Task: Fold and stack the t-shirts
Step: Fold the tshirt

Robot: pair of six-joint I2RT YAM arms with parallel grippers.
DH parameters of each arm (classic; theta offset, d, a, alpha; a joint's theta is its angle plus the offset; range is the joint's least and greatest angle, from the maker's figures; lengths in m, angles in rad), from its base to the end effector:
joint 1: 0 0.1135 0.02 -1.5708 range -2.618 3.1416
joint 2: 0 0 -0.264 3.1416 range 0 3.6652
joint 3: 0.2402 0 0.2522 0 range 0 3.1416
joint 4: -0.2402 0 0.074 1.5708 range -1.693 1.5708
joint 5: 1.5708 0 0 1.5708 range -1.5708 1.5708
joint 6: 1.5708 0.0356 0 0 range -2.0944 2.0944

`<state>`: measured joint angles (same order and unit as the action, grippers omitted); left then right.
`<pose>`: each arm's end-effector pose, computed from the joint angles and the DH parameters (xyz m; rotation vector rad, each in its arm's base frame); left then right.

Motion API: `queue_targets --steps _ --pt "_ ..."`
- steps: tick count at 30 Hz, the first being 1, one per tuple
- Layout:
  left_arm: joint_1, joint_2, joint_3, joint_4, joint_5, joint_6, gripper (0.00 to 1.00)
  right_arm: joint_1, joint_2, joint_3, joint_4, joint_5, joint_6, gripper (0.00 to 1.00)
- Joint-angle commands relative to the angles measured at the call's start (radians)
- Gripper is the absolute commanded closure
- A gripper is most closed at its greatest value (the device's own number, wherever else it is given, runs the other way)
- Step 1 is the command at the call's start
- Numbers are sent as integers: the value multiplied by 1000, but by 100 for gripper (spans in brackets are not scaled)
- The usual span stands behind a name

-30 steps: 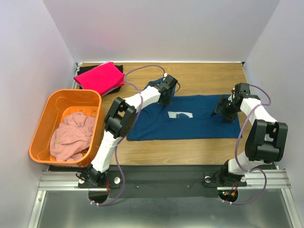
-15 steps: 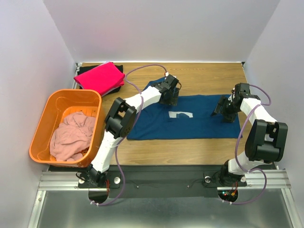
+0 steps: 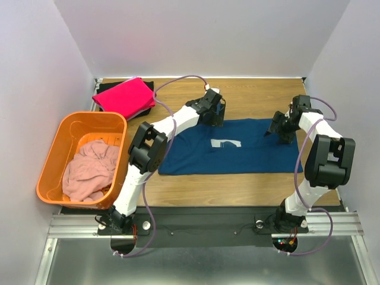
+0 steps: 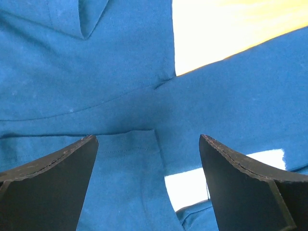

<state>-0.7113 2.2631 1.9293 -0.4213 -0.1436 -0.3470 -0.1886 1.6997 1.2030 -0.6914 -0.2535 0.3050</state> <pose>0.3966 -0.3351 0.2183 0.3530 2.3183 -0.3657 0.3341 -0.0547 0.2107 0.6061 2.6835 0.3809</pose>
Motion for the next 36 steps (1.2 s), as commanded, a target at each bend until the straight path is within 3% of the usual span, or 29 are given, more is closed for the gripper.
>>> queue_targets --steps 1,6,15,22,26,32,36 --pt "6 -82 -87 73 42 -17 2 -5 46 58 76 40 -20 30" --pt "7 -66 -136 107 64 -14 2 -5 133 60 98 83 -33 31" --pt "19 -65 -219 148 75 2 2 -5 137 -58 89 180 -32 31" --pt "27 -126 -144 139 121 2 2 -5 89 -171 66 192 -23 31" --pt "65 -157 -38 132 127 -1 1 -5 80 -111 53 172 -12 31" --pt "188 -65 127 63 107 -30 1 -5 34 59 -6 146 19 31" --pt "220 -11 158 71 124 -29 2 -5 26 161 -45 134 32 31"
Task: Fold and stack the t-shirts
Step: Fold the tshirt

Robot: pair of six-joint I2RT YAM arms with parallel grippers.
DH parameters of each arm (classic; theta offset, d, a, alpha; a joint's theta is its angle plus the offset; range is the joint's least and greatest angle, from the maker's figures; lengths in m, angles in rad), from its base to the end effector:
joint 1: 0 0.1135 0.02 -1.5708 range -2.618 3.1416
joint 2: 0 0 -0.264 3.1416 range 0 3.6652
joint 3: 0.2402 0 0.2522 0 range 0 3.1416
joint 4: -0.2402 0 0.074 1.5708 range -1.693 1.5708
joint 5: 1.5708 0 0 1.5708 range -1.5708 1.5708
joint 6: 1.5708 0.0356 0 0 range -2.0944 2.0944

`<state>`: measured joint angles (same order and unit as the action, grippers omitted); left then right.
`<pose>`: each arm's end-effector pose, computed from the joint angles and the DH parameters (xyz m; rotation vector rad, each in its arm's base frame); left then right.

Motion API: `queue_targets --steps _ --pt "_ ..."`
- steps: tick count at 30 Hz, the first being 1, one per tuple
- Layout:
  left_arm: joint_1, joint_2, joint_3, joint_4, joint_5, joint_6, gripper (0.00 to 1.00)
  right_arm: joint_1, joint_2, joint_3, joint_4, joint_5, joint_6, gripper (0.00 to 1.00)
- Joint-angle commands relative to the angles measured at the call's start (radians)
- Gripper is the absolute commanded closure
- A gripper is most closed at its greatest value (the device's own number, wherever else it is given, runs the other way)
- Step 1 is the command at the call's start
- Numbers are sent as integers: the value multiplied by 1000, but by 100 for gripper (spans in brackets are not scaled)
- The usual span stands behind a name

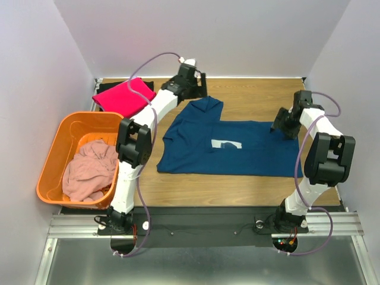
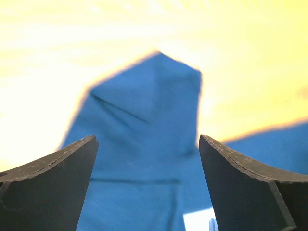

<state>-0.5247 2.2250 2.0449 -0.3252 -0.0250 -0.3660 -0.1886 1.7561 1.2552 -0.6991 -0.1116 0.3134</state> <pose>0.4577 -0.2639 0.2851 0.1523 2.1120 -0.5139 0.3465 -0.0621 0.2060 0.6605 2.6929 0.1870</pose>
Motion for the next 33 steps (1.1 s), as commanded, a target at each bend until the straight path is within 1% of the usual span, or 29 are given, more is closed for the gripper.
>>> queue_targets --steps 1,4,5,6,8,18,19,20,23,33 --pt "35 44 47 -18 11 -10 4 -5 -36 130 -43 -13 29 31" --pt "37 74 69 -15 19 -7 9 -5 -43 144 -45 -22 44 31" --pt "37 91 81 -14 20 -8 13 -5 -46 142 -45 -23 47 31" --pt "37 99 84 -6 52 -8 15 -5 -47 138 -45 -25 50 31" --pt "35 111 87 9 56 -8 20 -5 -47 118 -43 -28 53 31" --pt "11 191 172 44 33 59 21 -5 -63 46 -43 -26 46 31" --pt "11 199 179 44 -2 61 21 -5 -64 46 -43 -28 44 31" --pt "9 212 198 43 -9 62 23 -5 -66 44 -45 -36 46 31" --pt "2 240 228 52 -36 82 23 -5 -69 39 -43 -43 47 31" --pt "-17 329 311 104 -43 102 26 -5 -63 26 -42 -53 39 31"
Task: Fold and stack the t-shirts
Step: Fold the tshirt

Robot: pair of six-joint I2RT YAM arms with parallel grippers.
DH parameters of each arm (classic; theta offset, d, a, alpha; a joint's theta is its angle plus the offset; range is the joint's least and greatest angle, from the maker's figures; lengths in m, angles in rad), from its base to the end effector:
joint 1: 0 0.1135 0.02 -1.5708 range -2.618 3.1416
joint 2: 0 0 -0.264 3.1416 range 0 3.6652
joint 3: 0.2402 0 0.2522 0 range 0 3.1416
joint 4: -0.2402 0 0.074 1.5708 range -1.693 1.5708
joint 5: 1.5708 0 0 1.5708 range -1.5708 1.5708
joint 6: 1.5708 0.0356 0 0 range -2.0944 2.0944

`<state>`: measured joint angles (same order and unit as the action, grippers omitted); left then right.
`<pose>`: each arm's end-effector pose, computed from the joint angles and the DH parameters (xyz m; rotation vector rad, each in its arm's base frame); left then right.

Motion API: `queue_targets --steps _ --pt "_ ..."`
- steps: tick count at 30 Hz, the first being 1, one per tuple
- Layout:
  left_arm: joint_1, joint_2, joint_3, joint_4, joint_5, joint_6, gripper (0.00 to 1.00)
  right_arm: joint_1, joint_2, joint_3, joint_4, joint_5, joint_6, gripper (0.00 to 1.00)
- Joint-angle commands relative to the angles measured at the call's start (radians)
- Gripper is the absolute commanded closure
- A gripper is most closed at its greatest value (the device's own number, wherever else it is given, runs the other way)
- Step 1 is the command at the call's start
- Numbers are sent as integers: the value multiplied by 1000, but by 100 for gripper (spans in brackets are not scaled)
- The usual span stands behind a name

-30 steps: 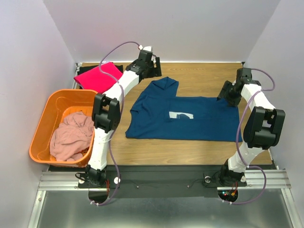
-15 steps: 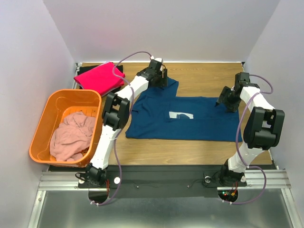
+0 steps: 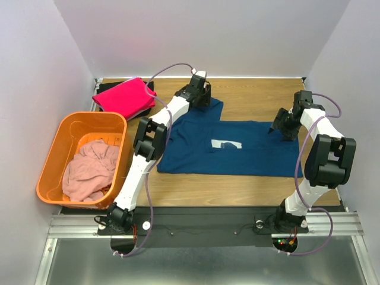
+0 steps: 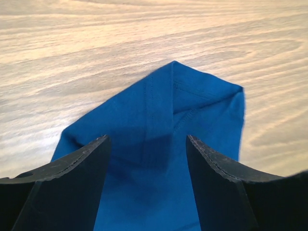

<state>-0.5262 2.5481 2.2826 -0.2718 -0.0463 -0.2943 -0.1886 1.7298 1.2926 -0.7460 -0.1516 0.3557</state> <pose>0.5068 -0.2924 0.1987 0.2195 2.1275 -0.4393 0.3452 -0.0604 0.2237 0.7016 2.6667 0.2538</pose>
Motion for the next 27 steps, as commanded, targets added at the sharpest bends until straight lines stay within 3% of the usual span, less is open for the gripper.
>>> queue_targets --steps 1,7,13,22,23,25,27 --pt "-15 11 78 57 -24 30 26 -5 -32 -12 2 -14 -3 31" --pt "-15 32 77 66 -53 44 27 -5 -27 -4 4 -17 -14 31" --pt "-15 44 58 65 -55 49 37 -5 -21 -12 2 -20 -15 31" --pt "-14 55 54 66 -44 44 64 -5 -22 -13 4 -20 -17 31" --pt "-14 54 54 66 -44 43 73 -5 -22 -13 4 -20 -15 31" --pt "-12 46 55 65 -46 32 82 -5 -18 -12 4 -19 -9 31" --pt "-6 37 55 71 -46 9 84 -5 -15 -6 4 -5 9 31"
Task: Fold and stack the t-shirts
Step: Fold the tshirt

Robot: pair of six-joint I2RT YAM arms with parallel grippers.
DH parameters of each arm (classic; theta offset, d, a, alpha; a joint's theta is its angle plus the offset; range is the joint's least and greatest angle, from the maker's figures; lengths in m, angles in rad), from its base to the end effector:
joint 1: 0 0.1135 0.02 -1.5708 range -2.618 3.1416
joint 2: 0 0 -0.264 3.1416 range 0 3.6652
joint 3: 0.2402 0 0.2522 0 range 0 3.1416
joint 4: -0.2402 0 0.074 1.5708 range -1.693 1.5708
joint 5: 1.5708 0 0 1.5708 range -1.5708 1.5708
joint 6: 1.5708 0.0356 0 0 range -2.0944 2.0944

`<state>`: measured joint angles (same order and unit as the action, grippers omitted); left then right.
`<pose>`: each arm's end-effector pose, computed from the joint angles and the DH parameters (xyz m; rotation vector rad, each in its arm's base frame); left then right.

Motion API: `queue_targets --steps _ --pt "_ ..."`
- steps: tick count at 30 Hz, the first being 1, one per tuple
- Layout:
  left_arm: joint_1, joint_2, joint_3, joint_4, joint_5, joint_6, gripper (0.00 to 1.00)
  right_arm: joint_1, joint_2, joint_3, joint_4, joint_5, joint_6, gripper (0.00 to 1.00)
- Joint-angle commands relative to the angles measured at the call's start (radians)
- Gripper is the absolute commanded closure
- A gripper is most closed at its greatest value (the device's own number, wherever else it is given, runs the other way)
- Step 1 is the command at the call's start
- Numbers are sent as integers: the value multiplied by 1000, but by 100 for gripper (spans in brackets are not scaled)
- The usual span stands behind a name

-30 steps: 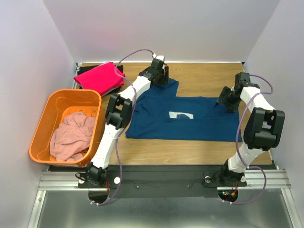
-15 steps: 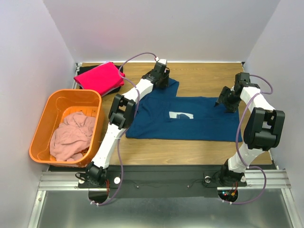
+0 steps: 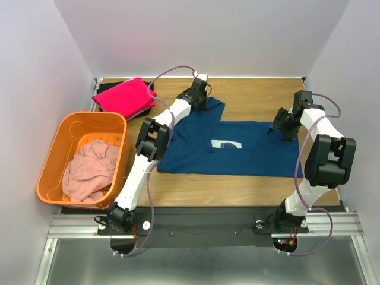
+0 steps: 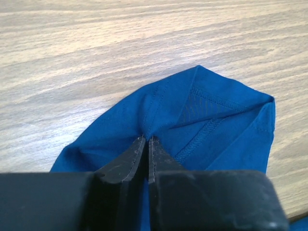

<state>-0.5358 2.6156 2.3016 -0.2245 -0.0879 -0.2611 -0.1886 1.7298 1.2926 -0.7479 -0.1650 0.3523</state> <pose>0.5122 -0.3005 0.1713 0.2390 2.1172 -0.3826 0.3451 -0.0599 0.2237 0.6940 2.6699 0.2713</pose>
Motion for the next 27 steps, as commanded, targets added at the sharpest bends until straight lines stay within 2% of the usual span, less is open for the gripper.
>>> queue_targets --steps 1,13,19,24,27 --pt "7 -48 32 33 -3 -29 84 -5 -7 5 5 24 16 30" --pt "91 -170 -39 90 28 -141 84 -35 120 198 7 79 28 30" --pt "119 -184 -83 97 83 -158 83 -46 195 270 7 114 22 30" --pt "120 -198 -120 94 123 -156 70 -55 241 310 5 127 20 30" --pt "120 -227 -169 93 116 -153 66 -60 234 312 7 127 19 30"
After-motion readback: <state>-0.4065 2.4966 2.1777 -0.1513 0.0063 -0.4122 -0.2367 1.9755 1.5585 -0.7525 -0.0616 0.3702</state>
